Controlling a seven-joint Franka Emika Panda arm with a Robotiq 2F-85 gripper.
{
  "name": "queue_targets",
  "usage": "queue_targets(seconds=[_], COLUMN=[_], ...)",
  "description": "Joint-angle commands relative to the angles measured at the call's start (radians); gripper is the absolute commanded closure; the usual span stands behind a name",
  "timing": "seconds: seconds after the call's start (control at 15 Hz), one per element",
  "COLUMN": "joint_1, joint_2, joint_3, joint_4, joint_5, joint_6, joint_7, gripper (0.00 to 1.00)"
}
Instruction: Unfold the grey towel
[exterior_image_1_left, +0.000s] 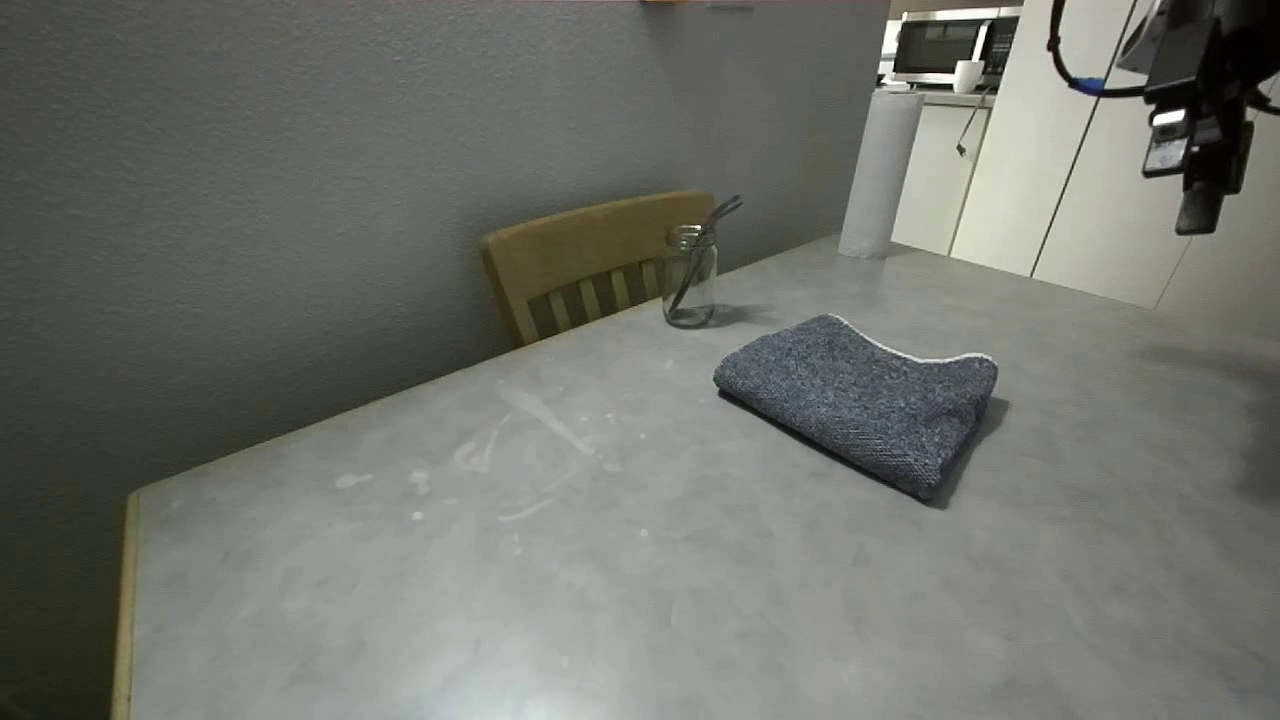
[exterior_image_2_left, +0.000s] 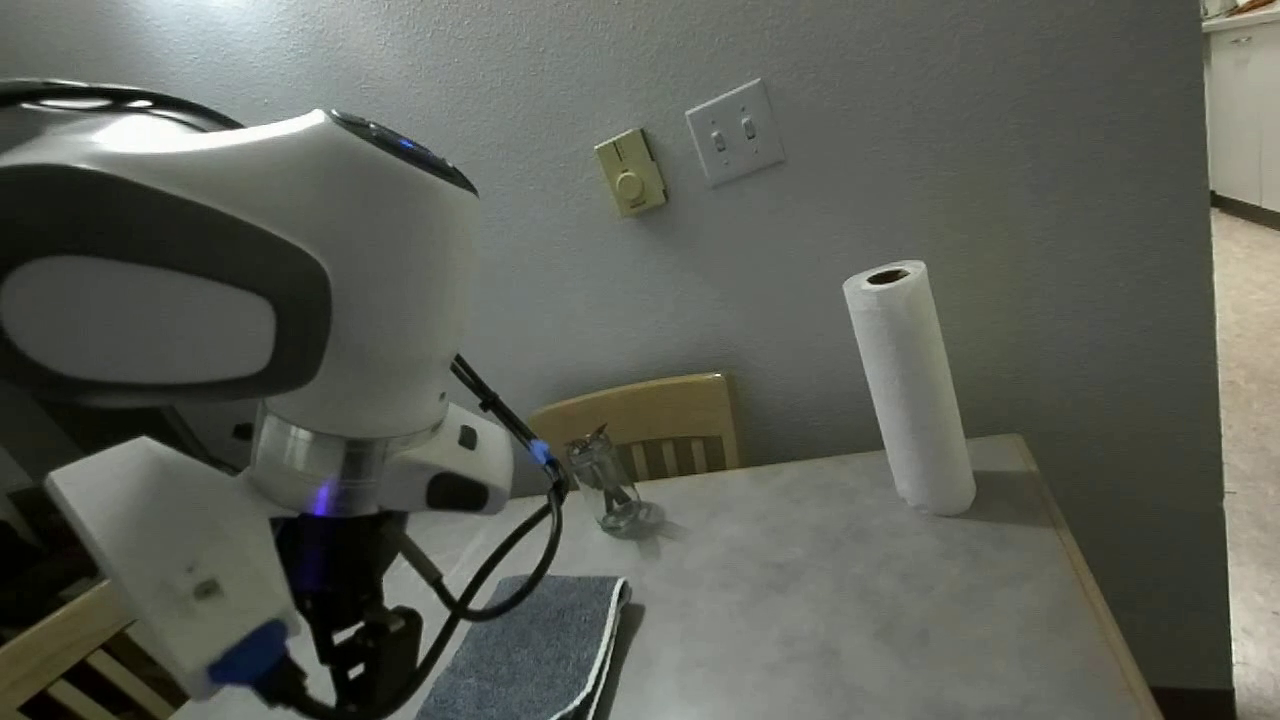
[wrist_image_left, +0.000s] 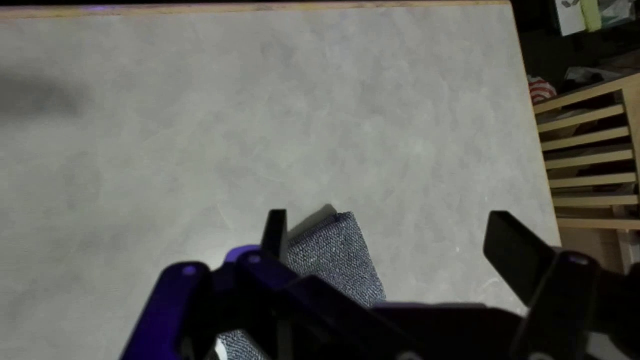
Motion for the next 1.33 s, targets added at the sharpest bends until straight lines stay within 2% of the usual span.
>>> queue_targets(seconds=[0.0,0.13,0.2,0.6,0.73,1.0,1.27], joint_1=[-0.043,-0.063,-0.050,-0.062,-0.070,-0.132,-0.223], joint_2=[0.088,0.108,0.071,0.096,0.114,0.194,0.286], joint_3=[0.031,0.044,0.047,0.054,0.051,0.044,0.050], joint_4=[0.036,0.055,0.017,0.040,0.052,0.090,0.141], joint_5=[0.034,0.046,0.011,0.020,-0.005,0.009,0.024], joint_6=[0.023,-0.038,0.010,-0.015,0.009,0.062,0.041], joint_7=[-0.046,-0.093,-0.049,-0.069,-0.110,-0.363,-0.611], gripper=[0.00,0.00,0.00,0.00,0.00,0.00,0.00])
